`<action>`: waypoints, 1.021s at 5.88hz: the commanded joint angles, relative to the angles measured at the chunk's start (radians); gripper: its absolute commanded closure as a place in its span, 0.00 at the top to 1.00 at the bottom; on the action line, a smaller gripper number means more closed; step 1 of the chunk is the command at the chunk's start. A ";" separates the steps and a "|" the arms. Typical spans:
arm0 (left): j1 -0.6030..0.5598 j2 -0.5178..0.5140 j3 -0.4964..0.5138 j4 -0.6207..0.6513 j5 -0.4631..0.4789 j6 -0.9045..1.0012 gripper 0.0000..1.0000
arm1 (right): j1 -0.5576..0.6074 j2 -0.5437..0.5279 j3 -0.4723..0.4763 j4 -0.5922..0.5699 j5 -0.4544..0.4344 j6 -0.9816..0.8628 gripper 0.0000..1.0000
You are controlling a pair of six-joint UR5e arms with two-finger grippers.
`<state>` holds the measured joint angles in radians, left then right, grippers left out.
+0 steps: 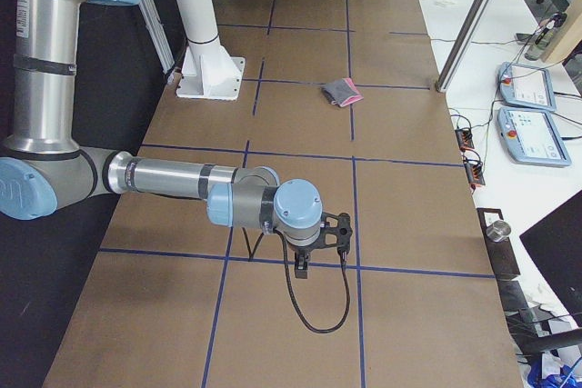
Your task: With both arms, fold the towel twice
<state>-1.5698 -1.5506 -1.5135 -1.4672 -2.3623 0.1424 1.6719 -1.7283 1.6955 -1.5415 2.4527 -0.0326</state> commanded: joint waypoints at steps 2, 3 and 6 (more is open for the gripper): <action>-0.047 -0.009 -0.039 0.002 -0.002 0.002 1.00 | 0.002 0.003 0.003 0.000 0.000 0.000 1.00; -0.061 -0.009 -0.040 0.002 0.000 0.002 1.00 | 0.002 0.004 0.003 0.000 0.000 0.000 1.00; -0.061 -0.008 -0.040 0.002 0.002 0.002 1.00 | 0.009 0.004 0.003 0.000 0.000 0.000 1.00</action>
<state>-1.6300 -1.5586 -1.5537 -1.4649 -2.3609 0.1442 1.6796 -1.7242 1.6989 -1.5417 2.4528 -0.0322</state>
